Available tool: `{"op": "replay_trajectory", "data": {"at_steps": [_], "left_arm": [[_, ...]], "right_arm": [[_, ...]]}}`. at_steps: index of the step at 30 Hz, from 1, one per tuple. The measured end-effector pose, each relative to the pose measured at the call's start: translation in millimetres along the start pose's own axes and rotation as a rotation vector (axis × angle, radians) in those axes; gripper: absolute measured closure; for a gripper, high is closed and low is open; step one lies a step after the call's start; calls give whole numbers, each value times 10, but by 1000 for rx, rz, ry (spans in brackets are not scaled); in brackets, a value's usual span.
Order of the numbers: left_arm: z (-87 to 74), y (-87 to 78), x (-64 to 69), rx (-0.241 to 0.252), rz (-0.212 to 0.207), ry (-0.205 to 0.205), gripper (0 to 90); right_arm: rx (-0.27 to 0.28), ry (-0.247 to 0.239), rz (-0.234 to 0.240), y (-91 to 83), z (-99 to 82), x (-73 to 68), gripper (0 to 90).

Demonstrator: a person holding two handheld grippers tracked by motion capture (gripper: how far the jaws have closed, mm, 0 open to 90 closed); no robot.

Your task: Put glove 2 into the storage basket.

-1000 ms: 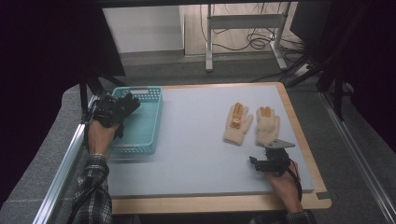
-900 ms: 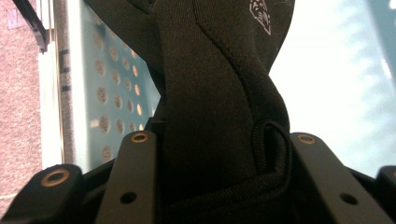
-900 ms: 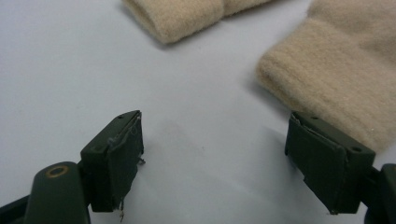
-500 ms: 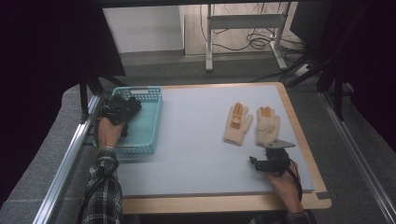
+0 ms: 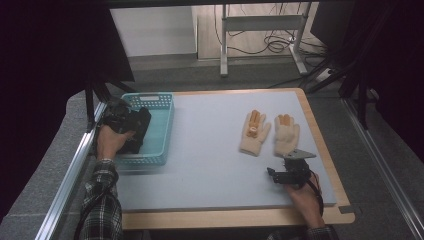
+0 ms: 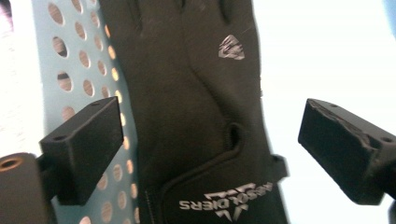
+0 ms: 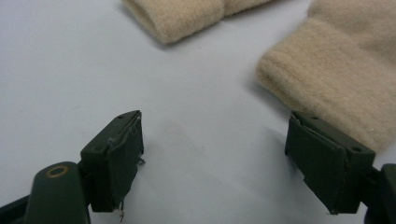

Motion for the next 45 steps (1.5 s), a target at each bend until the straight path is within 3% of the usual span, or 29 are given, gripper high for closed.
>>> {"op": "replay_trajectory", "data": {"at_steps": [6,14,21,24,28,36,45], "left_arm": [[-36,-174,107,110,-107,36,28],[-114,-354,317,230,-187,100,0],[-184,-527,520,301,-236,148,0],[-228,-599,633,320,-260,183,0],[-295,-685,799,346,-261,246,0],[-424,-751,1187,371,-293,357,0],[-622,-697,1608,394,-372,425,0]], "right_arm": [[0,0,-1,0,0,0,192],[-1,0,-1,0,0,-1,191],[-1,0,-1,0,0,-1,191],[-1,0,-1,0,0,0,191],[-2,0,-1,0,0,-1,190],[-2,0,-2,1,0,-1,190],[-2,1,-1,1,0,-1,190]]}}
Point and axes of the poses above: each handheld gripper's, and its own axes: y roughly forward along the jaws, z roughly out of its top, x roughly to its right, the point moved 3 cm from there along y, roughly forward along the jaws, and after that the axes turned 7 degrees about -y, right-handed, at the moved point
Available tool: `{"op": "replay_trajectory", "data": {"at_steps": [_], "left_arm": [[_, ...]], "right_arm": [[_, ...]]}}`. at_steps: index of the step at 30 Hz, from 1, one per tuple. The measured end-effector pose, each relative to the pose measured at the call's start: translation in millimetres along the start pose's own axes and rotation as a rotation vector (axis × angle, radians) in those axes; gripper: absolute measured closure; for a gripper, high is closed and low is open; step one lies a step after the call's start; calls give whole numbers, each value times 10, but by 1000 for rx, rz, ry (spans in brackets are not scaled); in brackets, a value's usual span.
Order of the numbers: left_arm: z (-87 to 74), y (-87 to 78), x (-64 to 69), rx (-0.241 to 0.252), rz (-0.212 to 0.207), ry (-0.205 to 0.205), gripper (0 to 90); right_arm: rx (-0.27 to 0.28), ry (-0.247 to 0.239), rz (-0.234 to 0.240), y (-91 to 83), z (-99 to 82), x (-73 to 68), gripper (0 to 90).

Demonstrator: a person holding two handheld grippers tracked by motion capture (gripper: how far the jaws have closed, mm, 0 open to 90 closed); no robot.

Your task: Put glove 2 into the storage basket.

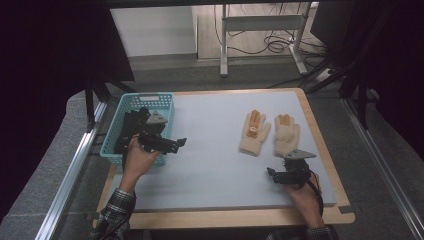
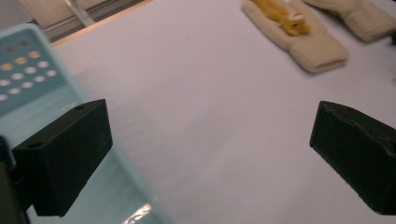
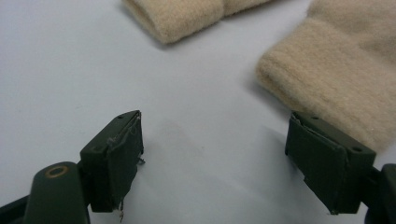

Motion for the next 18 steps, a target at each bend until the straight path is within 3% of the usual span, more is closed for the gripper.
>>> {"op": "replay_trajectory", "data": {"at_steps": [12,18], "left_arm": [[-341,267,529,-23,-101,57,0],[-541,397,670,-51,-103,73,0]], "right_arm": [[1,0,0,0,0,0,190],[0,-1,0,0,0,0,190]]}}
Point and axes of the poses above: each handheld gripper's, and its own axes: y roughly forward along the jaws, z roughly out of its top, x roughly to its right, the point moved 3 cm from there along y, roughly forward along the jaws, and after that the axes turned 7 degrees about -y, right-handed, at the moved point
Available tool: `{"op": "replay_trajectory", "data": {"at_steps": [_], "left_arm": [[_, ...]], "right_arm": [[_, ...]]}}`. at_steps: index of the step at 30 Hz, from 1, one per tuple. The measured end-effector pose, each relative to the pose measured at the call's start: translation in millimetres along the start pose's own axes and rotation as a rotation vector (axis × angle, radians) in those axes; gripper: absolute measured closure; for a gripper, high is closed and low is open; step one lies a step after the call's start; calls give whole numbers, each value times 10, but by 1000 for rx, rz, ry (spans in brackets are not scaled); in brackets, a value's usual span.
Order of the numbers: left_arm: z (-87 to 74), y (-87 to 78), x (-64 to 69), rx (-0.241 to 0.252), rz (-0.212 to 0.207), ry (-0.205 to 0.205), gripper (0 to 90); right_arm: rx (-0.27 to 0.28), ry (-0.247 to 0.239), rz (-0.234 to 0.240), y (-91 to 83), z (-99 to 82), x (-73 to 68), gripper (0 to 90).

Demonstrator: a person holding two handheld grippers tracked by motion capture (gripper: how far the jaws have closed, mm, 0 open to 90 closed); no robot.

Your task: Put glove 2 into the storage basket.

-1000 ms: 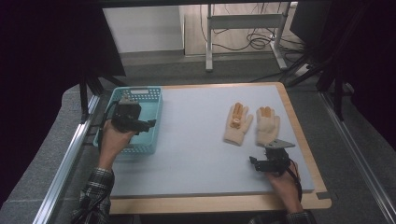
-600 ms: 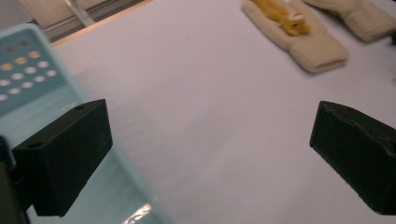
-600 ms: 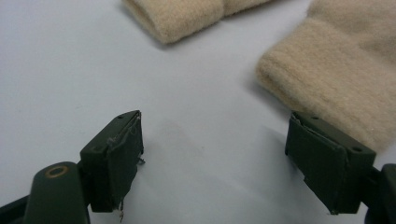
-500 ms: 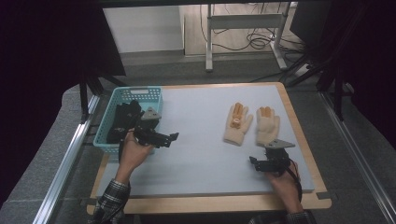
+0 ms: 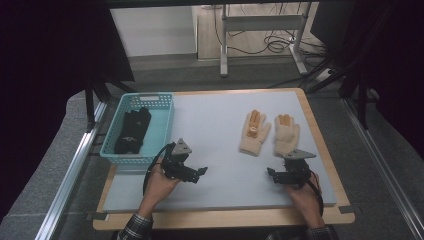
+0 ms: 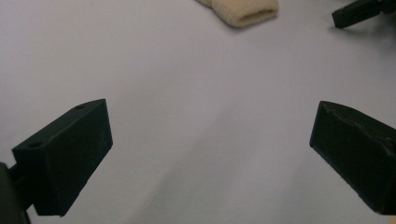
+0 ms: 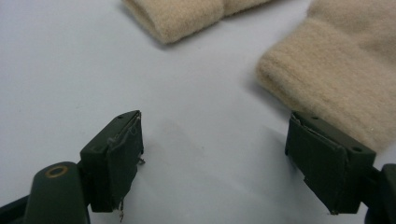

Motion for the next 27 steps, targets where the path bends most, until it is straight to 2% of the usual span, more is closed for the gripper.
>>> {"op": "replay_trajectory", "data": {"at_steps": [6,11,16,17,19,27], "left_arm": [[-186,146,54,-39,20,5,0],[-336,234,59,-63,29,-12,0],[-418,301,55,-109,71,12,0],[-434,318,56,-117,69,13,1],[-457,334,40,-109,38,-23,2],[-465,334,33,-103,34,-22,0]], "right_arm": [[0,0,0,1,0,0,190],[0,0,1,1,0,0,189],[0,1,2,2,0,2,189],[0,1,2,2,0,2,189],[1,-1,1,2,-1,4,188],[0,4,1,0,0,6,187]]}}
Point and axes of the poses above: each handheld gripper's, and its own axes: y roughly forward along the jaws, z roughly out of its top, x roughly to its right, the point moved 3 cm from there along y, roughly forward along the jaws, and after that the axes turned 7 degrees about -y, right-handed, at the moved point
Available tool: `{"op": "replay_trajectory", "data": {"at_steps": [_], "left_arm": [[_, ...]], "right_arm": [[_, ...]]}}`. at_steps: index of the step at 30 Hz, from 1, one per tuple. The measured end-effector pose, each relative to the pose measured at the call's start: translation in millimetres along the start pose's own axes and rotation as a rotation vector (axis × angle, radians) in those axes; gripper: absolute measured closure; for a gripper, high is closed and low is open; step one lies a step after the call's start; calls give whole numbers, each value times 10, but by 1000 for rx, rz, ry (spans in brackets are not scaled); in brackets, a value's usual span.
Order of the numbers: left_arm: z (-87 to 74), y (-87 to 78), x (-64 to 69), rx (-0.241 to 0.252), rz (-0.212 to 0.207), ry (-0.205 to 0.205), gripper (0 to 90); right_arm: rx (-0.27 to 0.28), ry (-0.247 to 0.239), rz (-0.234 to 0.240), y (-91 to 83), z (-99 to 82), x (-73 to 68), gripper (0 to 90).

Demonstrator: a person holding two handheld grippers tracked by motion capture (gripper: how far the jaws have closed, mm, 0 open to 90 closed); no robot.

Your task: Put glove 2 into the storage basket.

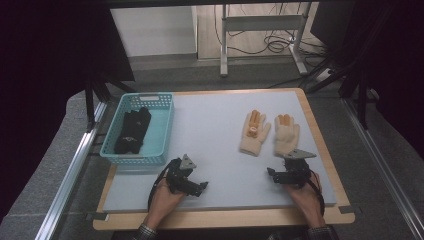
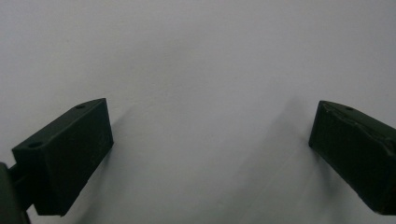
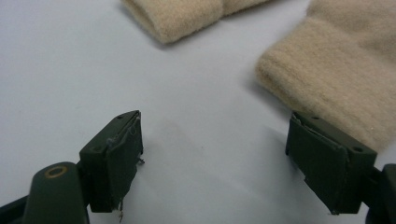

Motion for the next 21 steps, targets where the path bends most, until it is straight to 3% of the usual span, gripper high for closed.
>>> {"op": "replay_trajectory", "data": {"at_steps": [12,16,21], "left_arm": [[-2,-2,-3,0,2,2,3],[-4,-3,-1,1,2,-4,4],[-4,-2,0,2,3,-6,7]], "right_arm": [[19,23,-9,-85,-31,46,256],[33,45,-16,-169,-45,157,297],[45,60,-41,-272,15,393,331]]}}
Point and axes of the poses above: each handheld gripper's, and its own axes: y roughly forward along the jaws, z roughly out of its top, x roughly to its right, the point moved 3 cm from there along y, roughly forward along the jaws, and after that the axes turned 7 degrees about -y, right-handed, at the moved point
